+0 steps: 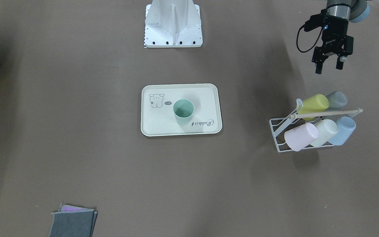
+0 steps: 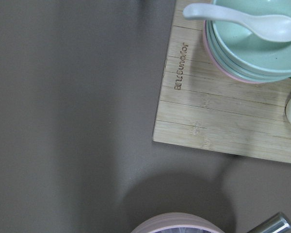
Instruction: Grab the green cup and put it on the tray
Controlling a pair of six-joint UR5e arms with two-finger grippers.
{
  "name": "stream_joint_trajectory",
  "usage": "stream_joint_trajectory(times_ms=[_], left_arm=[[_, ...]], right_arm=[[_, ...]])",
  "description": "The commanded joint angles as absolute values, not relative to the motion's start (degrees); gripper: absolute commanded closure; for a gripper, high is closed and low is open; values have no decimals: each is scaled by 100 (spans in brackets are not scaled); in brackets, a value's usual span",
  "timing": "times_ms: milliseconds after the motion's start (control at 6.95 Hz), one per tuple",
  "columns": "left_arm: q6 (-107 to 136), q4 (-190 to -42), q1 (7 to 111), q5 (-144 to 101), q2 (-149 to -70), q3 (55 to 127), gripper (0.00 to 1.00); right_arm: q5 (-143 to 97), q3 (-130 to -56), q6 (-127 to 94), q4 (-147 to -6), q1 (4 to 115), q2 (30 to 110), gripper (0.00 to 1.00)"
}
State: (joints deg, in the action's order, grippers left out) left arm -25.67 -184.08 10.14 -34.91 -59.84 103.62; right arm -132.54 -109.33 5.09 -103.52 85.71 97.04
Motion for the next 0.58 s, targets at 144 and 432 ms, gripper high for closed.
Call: stream_joint_trajectory(times_ms=[144,432], left_arm=[[-2886,-21008,747,-3349,-5458,8936,2],[-1493,-22056,703,-3427,-5441,8090,2]], right_arm=[[-13254,-10942,501,-10353,8569,9703,0],[-13263,-10942,501,-10345,8569,9712,0]])
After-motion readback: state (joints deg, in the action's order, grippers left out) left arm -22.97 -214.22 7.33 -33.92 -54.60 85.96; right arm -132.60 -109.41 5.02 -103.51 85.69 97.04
